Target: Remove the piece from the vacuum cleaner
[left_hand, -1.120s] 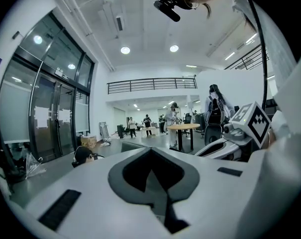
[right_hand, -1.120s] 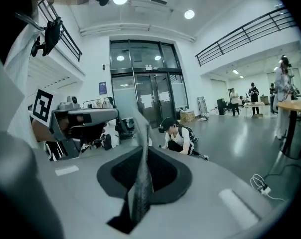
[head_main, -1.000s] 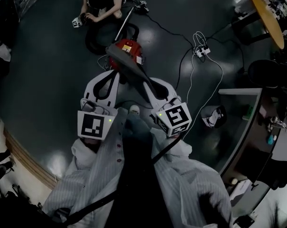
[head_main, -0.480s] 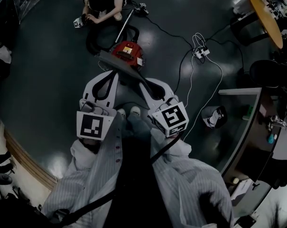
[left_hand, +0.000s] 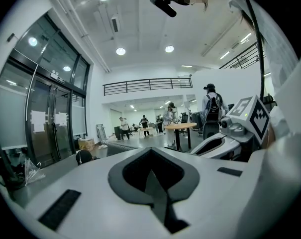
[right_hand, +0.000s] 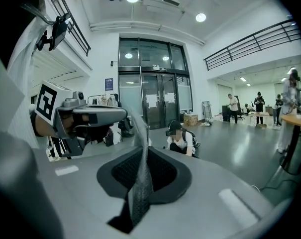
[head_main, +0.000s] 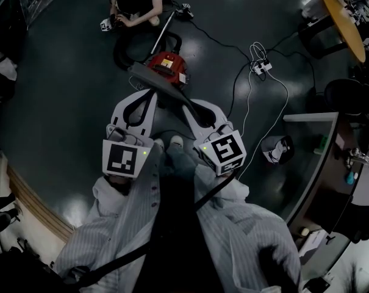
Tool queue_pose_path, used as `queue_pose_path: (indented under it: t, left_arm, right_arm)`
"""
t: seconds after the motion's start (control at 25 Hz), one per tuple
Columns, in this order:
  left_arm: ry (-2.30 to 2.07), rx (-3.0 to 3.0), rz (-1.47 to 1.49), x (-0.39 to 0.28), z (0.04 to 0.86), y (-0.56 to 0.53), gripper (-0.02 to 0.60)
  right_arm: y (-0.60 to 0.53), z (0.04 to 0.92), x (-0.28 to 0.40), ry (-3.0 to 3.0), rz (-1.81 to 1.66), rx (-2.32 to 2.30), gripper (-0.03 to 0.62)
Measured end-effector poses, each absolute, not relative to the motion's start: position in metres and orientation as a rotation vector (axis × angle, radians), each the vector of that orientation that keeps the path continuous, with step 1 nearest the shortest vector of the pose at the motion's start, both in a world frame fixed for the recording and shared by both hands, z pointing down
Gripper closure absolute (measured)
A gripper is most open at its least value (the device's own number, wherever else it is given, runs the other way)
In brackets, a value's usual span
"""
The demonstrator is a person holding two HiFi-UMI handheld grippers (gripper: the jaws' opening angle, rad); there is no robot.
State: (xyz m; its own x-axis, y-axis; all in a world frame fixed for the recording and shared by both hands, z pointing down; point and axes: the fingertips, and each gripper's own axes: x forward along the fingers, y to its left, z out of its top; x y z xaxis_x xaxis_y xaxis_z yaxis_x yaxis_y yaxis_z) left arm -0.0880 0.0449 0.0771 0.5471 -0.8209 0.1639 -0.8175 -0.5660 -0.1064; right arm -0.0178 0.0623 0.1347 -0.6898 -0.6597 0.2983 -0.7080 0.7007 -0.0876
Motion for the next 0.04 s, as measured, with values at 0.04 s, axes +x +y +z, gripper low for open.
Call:
queue_pose_path:
  t: [0.04]
  left_arm:
    - [1.452,-2.747,-0.311,-0.0874,0.0774,0.0454,0.577]
  right_arm:
    - [0.0625,0.135,-0.0174,-2.664,0.286,1.091,0.566]
